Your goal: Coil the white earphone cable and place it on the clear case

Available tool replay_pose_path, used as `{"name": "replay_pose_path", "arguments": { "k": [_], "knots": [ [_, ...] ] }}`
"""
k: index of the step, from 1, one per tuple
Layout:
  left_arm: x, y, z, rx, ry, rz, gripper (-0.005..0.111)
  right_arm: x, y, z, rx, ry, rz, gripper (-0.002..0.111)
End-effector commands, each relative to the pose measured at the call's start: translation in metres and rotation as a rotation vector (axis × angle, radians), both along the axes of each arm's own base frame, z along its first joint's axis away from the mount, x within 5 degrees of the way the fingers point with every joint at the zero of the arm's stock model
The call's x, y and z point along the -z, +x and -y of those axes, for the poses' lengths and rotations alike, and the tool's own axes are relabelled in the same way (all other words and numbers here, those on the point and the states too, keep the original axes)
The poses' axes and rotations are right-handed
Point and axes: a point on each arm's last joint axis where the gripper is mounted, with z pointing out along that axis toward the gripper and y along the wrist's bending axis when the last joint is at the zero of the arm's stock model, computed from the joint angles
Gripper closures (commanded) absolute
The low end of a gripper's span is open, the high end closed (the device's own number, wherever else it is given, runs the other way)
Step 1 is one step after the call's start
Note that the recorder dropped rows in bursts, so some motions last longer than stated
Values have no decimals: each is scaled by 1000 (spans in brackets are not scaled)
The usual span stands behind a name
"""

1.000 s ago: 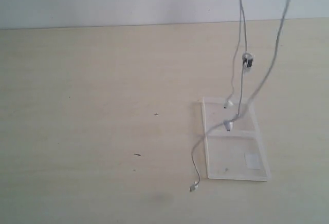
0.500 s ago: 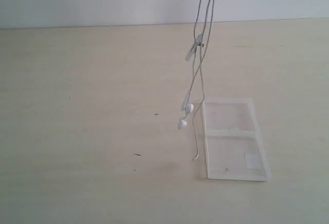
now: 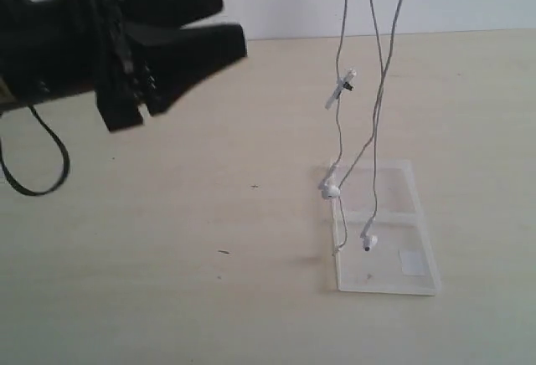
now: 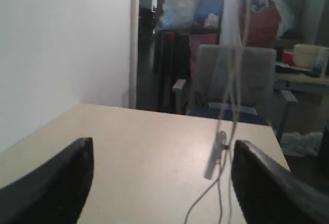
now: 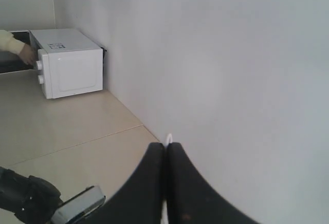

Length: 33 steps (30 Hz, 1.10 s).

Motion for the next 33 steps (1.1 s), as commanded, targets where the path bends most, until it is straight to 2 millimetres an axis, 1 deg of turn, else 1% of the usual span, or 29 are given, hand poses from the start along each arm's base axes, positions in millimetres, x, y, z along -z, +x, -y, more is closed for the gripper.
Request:
{"name": "replay_pose_path", "arguments": {
  "k": [1,6,11,14,16,19,24,27,30,33],
  "knots": [
    [5,-5,19,68,12,59,34,2,6,-1,11,0,-5,108],
    [-1,-9,44,28,-72,114,34,3,9,-2,12,-1,-10,108],
    [-4,-3,70,55,-80,118,29,3,9,-2,12,-1,-10,108],
    [-3,-2,77,42,-46,105,29,3,9,-3,11,-3,-13,108],
    [-1,-2,77,44,-18,103,29,3,9,-3,11,-3,-13,108],
    [2,-6,79,99,5,100,29,3,9,-3,10,-4,-14,108],
    [0,-26,81,288,44,111,30,3,9,-3,10,-4,-14,108],
    [-1,-34,80,352,93,139,30,3,9,-3,10,-4,-14,108],
    [-3,-35,75,356,132,152,30,4,9,-3,9,-6,-15,108],
    [-3,-28,68,306,161,154,30,4,9,-3,7,-10,-18,108]
  ]
}}
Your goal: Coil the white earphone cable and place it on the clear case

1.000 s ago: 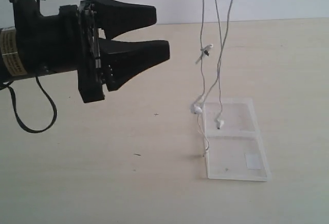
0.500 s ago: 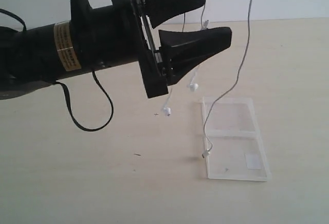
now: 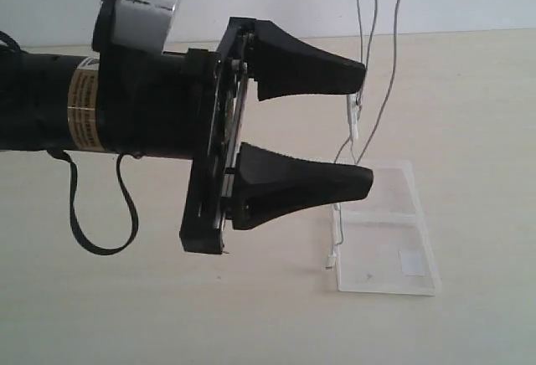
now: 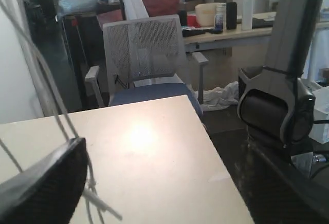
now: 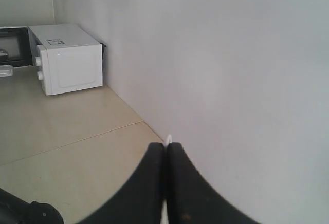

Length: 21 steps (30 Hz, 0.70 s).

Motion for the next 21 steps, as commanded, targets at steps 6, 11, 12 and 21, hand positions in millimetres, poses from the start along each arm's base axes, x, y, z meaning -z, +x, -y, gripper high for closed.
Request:
{"name": "replay_pose_path", "arguments": {
  "k": [6,11,12,21],
  "knots": [
    [-5,32,-23,-263,-6,-19,30,0,1,0,4,-2,-3,108],
    [-5,43,-11,-293,-60,23,30,3,6,-2,4,-5,-13,108],
    [-4,44,-7,-286,-57,22,30,3,6,-2,4,-5,-13,108],
    [1,33,17,-170,-91,7,30,2,6,-2,5,-4,-12,108]
  ]
}}
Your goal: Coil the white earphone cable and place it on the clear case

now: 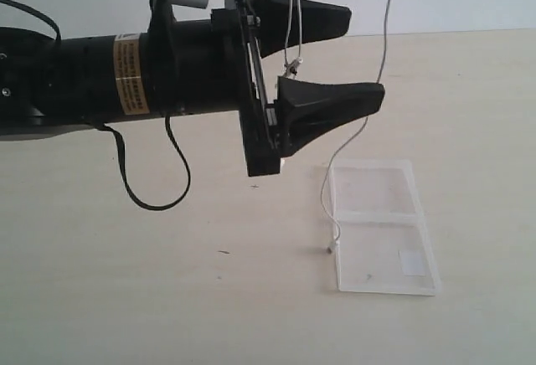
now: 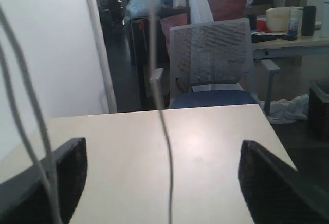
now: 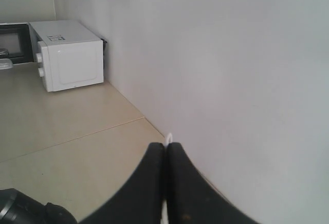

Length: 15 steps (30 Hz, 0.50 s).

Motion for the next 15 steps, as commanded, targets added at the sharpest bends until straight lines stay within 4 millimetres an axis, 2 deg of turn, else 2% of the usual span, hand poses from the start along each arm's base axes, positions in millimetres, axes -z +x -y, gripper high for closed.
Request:
{"name": "replay_pose_path", "arguments": {
  "k": [1,10,15],
  "knots": [
    [-4,-6,8,45,-42,8,30,0,2,0,8,5,1,108],
    [-8,3,6,-51,-100,-39,30,0,2,0,7,8,-1,108],
    [-9,-1,12,-53,-114,-32,30,-1,1,-1,-6,40,-27,108]
  ]
}}
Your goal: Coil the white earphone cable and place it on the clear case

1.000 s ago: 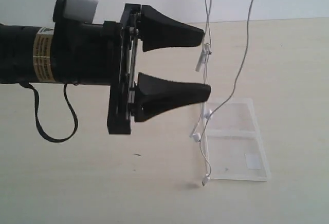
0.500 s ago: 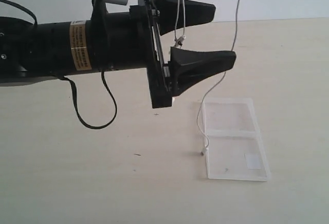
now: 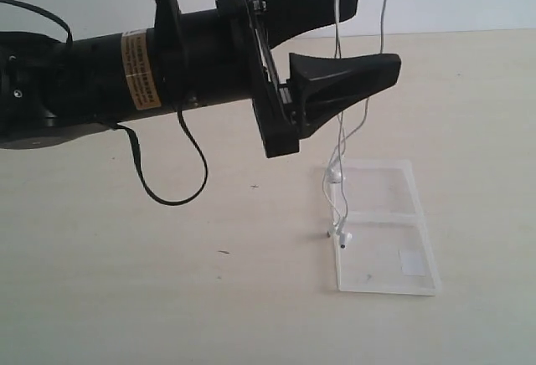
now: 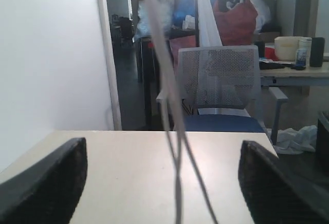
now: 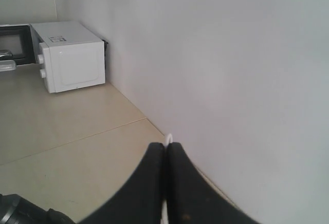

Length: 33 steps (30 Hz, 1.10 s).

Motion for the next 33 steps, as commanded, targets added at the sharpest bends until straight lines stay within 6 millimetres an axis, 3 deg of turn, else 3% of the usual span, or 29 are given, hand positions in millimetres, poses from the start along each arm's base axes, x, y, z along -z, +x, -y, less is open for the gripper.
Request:
{"name": "replay_pose_path", "arguments": {
  "k": [1,11,22,33],
  "knots": [
    [-3,-1,7,-13,-26,10,30,-1,0,-1,-10,36,-19,108],
    [12,9,15,-20,-22,-38,31,-2,0,-1,-11,38,-19,108],
    [12,9,15,-24,-23,-39,72,-2,1,-1,-8,40,-14,108],
    [17,10,15,-33,32,-65,76,1,4,9,125,-15,-18,108]
  ]
}}
